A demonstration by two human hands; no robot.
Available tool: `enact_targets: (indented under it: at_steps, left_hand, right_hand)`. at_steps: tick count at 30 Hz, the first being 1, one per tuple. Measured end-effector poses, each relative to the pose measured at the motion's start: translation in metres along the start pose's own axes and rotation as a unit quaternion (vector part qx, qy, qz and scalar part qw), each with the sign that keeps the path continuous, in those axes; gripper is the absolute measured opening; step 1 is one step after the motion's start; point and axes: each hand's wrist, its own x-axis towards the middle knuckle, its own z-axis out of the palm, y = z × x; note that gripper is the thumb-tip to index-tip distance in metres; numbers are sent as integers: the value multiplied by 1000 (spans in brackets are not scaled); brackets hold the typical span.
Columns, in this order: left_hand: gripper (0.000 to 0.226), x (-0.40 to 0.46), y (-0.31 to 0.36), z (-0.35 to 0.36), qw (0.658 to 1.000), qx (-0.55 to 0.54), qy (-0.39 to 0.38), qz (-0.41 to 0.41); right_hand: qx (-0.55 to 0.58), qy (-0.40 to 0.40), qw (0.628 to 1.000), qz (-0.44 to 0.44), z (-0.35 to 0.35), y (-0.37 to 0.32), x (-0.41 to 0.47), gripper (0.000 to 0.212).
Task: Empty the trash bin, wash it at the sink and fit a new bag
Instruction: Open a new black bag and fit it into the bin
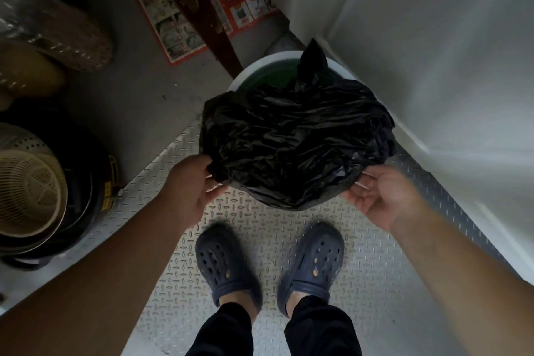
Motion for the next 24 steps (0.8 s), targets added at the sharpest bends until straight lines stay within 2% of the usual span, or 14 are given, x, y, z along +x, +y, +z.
enact_targets:
  at_steps: [4,6,8,10,11,13,16,21,24]
  left_hand:
    - [24,-13,18,4,997,-24,16,67]
    - [17,-15,30,8,993,-50,8,107]
    - [33,-15,39,13,989,-39,-19,141]
    - [60,-15,44,20,983,29,-53,175]
    - [68,-16,45,23,977,72,-63,190]
    - [69,-16,47,28,968,127,-64,209]
    - [54,-16,49,28,967,128,-42,215]
    - [60,-23,43,20,980,103,-28,167]
    - [51,-30,32,10,984,91,-10,153]
  right_hand:
    - [-8,77,987,-143,-9,-20,-9,21]
    - [-45,34,974,-219,-6,-30,-12,23]
    - [-120,-14,957,-262,0,-36,-9,36]
    - [-186,-43,943,-274,8,-40,-4,67]
    - [-212,-50,936,-278,13,-42,-2,70]
    - [-265,-32,916,-300,21,-43,2,58]
    - [-296,30,891,-342,26,-42,3,37]
    - [-288,61,893,-340,23,-23,-7,14]
    - [-296,53,898,-321,18,-8,-16,5]
